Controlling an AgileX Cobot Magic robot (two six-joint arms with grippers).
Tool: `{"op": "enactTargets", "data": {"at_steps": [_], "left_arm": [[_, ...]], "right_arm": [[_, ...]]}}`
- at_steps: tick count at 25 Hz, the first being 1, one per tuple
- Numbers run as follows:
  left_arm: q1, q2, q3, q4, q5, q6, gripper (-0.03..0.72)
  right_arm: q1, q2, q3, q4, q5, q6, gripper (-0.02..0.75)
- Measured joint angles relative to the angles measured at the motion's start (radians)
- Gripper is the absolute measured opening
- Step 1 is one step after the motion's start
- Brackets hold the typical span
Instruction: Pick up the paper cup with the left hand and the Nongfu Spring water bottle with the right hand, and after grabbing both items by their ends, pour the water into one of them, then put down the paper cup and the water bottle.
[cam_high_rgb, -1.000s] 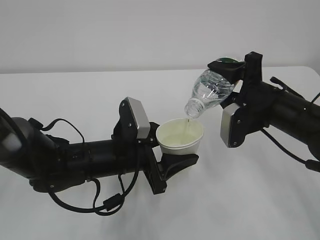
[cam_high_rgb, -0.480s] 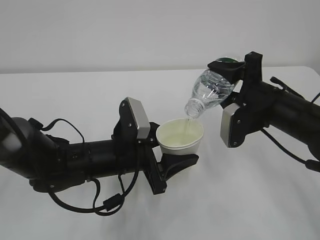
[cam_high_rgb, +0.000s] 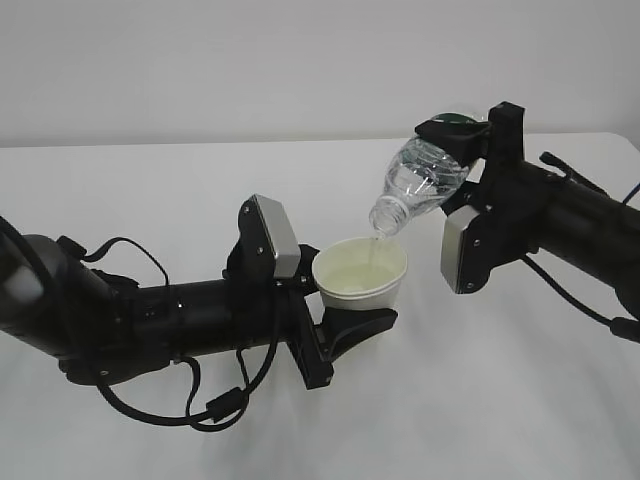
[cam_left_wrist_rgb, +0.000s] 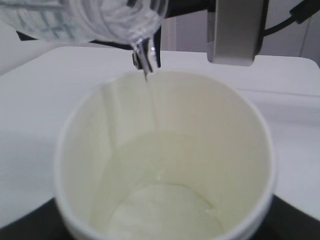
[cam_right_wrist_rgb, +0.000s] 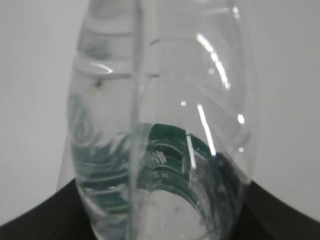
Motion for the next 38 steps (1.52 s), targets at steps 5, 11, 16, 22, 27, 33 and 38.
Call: {"op": "enactTargets", "data": {"at_steps": [5,11,16,22,27,33,38], "left_arm": [[0.000,0.002,0.000,0.000,0.000,0.000,0.463],[0.000,0.002,0.000,0.001,0.000,0.000,0.463],[0.000,0.002,0.000,0.002,0.000,0.000,0.463],[0.000,0.002,0.000,0.002,0.000,0.000,0.463],[0.000,0.002,0.000,0.002,0.000,0.000,0.463],[0.000,0.002,0.000,0.002,0.002,0.000,0.463],[0.000,0.002,0.000,0.003,0.002,0.000,0.462]], "right_arm": [[0.000,0.000,-0.006,0.000,-0.001,-0.003,0.449],[0.000,0.000,-0.007,0.000,-0.001,-0.005,0.449],[0.000,0.000,-0.015,0.000,-0.001,-0.006,0.449],[0.000,0.000,-0.017,0.000,-0.001,-0.006,0.449],[0.000,0.000,-0.017,0.000,-0.001,-0.006,0.449],[0.000,0.000,-0.017,0.000,-0.001,-0.006,0.449],[0.000,0.000,-0.017,-0.002,-0.001,-0.006,0.448]]}}
